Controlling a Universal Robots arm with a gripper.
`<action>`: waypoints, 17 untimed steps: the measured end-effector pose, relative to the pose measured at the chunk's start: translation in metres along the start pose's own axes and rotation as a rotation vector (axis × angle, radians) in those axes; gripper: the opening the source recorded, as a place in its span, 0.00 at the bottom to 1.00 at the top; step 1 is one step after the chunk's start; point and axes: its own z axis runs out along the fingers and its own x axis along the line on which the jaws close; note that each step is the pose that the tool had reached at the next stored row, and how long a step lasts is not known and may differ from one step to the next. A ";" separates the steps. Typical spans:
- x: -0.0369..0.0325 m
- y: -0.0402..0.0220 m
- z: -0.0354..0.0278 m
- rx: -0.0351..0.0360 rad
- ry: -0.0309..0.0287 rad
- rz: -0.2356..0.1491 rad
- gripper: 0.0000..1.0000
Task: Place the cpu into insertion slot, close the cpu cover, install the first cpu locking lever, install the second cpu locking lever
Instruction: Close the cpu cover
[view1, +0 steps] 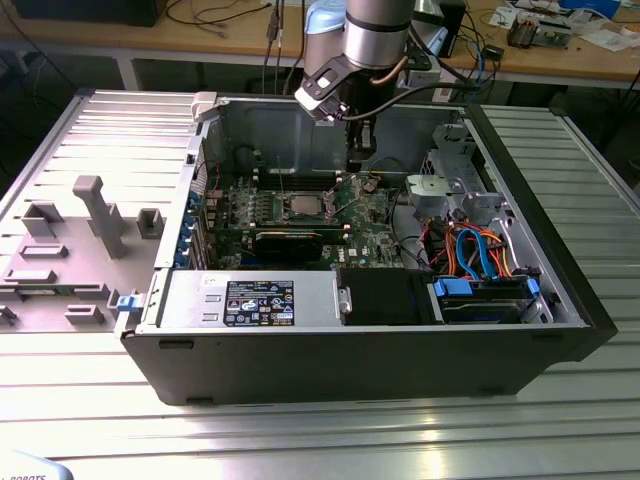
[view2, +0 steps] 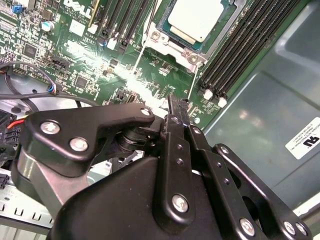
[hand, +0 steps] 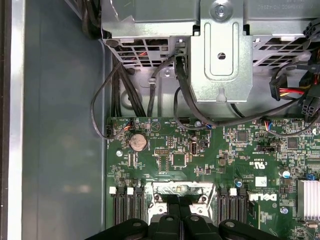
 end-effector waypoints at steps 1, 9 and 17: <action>0.0001 0.0002 0.0000 0.0000 -0.0001 0.000 0.11; 0.0002 0.0048 0.0000 0.0000 -0.0004 0.000 0.11; 0.0002 0.0075 0.0000 0.0000 -0.0012 0.000 0.11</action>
